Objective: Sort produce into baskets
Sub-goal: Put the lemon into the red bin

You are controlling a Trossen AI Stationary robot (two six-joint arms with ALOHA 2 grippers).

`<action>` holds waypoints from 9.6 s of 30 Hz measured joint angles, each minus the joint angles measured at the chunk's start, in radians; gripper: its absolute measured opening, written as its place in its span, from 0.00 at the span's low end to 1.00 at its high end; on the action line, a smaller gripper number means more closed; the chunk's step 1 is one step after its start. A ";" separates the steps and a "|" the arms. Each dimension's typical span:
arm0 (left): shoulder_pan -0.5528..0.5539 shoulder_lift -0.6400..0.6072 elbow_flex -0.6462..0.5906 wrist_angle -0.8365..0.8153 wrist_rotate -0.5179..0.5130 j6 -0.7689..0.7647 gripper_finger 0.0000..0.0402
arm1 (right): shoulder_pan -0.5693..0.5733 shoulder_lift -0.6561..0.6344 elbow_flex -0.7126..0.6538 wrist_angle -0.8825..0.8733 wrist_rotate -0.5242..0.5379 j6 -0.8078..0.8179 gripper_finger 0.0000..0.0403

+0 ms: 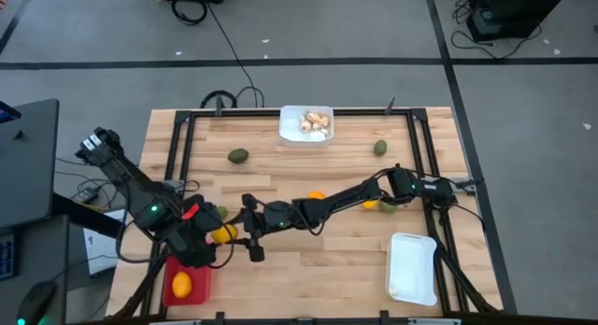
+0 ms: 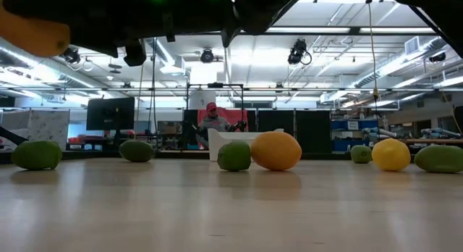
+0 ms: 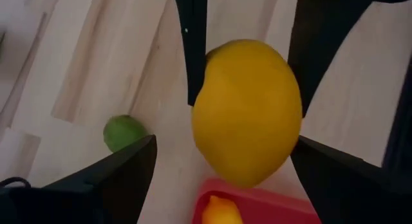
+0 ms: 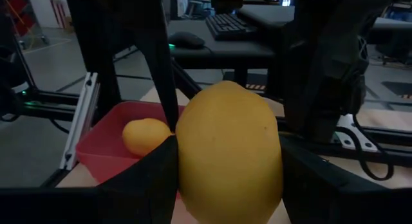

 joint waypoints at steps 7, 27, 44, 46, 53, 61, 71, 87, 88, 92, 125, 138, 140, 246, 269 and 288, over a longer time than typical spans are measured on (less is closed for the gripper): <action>-0.001 0.000 -0.005 0.015 -0.092 0.042 0.83 | -0.010 0.000 0.000 0.005 -0.018 0.003 0.57; -0.037 0.006 -0.005 0.018 0.318 -0.022 0.49 | -0.044 -0.078 0.001 -0.428 -0.053 0.037 0.81; -0.196 0.077 -0.005 -0.059 0.363 -0.426 0.76 | -0.052 -0.152 0.000 -0.747 0.058 0.018 0.74; -0.197 0.087 -0.005 -0.062 0.367 -0.425 0.87 | -0.052 -0.164 0.000 -0.818 0.094 0.018 0.74; -0.197 0.098 -0.005 -0.067 0.319 -0.335 0.95 | -0.052 -0.236 0.000 -1.010 0.230 -0.008 0.74; -0.104 0.098 -0.005 -0.085 -0.126 -0.225 0.89 | -0.049 -0.313 0.000 -1.325 0.368 0.087 0.74; 0.129 0.097 -0.150 0.242 -0.190 0.214 0.89 | -0.074 -0.345 -0.125 -1.621 0.422 0.257 0.74; 0.476 0.097 -0.377 0.961 -0.004 0.775 0.89 | -0.168 -0.790 -0.729 -1.012 0.106 0.389 0.74; 0.489 0.097 -0.383 1.000 0.012 0.792 0.89 | -0.169 -0.796 -0.756 -0.972 0.105 0.395 0.74; 0.523 0.097 -0.398 1.096 0.039 0.836 0.89 | -0.169 -0.789 -0.837 -0.829 0.091 0.397 0.74; 0.534 0.119 -0.398 1.154 -0.086 0.777 0.89 | -0.176 -0.651 -0.971 -0.376 0.046 0.333 0.54; 0.545 0.304 -0.398 1.408 -0.087 0.820 0.89 | -0.114 -0.672 -0.968 -0.181 0.092 0.224 0.58; 0.546 0.315 -0.397 1.440 -0.084 0.834 0.89 | -0.100 -0.672 -0.967 -0.156 0.092 0.207 0.58; 0.277 0.216 -0.023 0.343 -0.078 0.405 0.89 | -0.182 -0.880 -0.886 -1.456 0.060 0.173 0.87; 0.350 0.216 -0.166 0.687 -0.179 0.494 0.89 | -0.240 -0.876 -1.038 -1.204 0.053 0.508 0.70; 0.418 0.216 -0.166 1.087 -0.366 0.555 0.89 | -0.088 -0.876 -0.978 -0.585 0.273 0.100 0.52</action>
